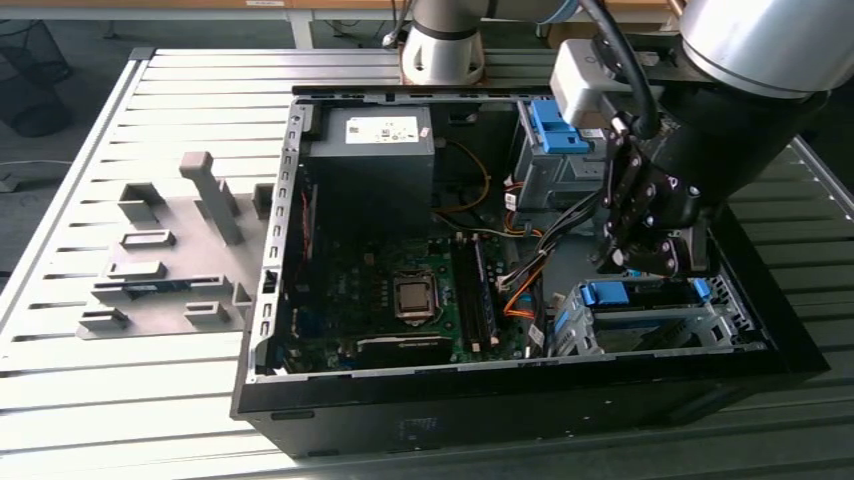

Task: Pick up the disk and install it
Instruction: 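Insert the second disk wire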

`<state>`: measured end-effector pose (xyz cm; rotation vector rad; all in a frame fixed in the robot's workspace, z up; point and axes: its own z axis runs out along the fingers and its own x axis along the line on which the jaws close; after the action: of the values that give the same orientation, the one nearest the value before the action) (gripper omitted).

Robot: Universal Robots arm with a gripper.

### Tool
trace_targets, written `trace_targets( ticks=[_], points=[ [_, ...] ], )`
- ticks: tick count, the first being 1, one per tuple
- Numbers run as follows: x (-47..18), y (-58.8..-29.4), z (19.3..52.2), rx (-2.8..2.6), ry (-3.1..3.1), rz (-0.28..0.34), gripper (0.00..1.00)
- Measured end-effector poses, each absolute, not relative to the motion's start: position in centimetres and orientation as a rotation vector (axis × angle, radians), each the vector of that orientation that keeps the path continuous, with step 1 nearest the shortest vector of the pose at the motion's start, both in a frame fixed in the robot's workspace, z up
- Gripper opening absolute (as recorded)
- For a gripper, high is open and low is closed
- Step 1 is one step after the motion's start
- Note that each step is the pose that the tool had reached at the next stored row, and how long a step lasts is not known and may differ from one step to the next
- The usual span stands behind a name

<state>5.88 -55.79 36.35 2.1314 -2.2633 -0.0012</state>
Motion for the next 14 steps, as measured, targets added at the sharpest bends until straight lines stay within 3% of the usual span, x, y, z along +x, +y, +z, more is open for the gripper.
trace_targets(
  ticks=[14],
  points=[
    [5.49, -55.79, 36.35, 2.131, -2.263, -0.001, 0.11]
  ],
)
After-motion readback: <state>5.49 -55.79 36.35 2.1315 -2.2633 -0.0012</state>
